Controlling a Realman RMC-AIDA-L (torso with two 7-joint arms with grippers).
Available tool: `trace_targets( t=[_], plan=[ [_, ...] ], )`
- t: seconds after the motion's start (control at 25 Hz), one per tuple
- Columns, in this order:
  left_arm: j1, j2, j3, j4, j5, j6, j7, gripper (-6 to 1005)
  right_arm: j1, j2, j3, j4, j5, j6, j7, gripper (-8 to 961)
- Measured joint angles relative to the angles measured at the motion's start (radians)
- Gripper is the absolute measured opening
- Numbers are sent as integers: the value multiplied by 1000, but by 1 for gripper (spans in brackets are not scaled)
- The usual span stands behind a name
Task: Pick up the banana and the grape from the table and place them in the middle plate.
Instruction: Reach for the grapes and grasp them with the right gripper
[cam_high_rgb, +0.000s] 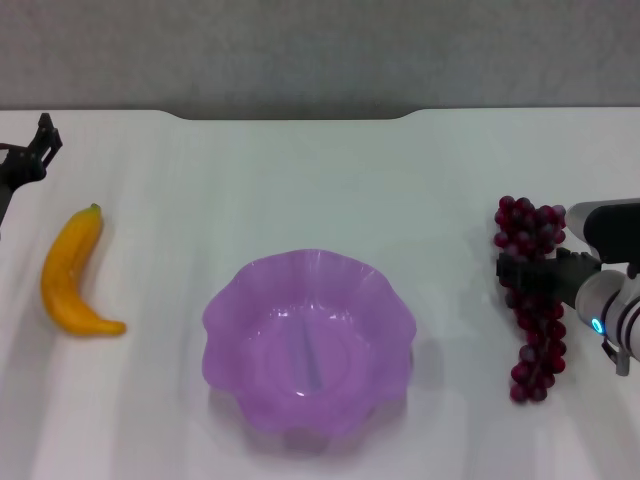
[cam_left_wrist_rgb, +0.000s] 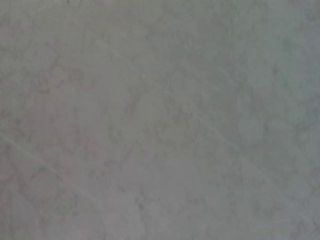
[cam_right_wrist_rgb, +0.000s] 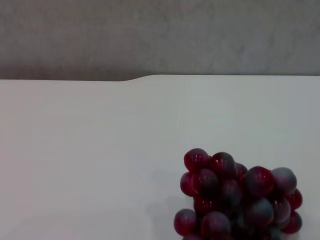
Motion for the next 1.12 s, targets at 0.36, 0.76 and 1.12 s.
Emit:
trace_targets(
  t=[0.36,0.76,1.12],
  plan=[
    [-1,0,0,3,0,0,-1,869,2,4,-26,13,5,6,2,856],
    [-3,0,0,6,0,0,-1,865,-7,4,-31,26,4,5,6,855],
    [-7,0,0,7,0,0,-1,862,-11,7,-71,40,8,-19,10,853]
  ],
)
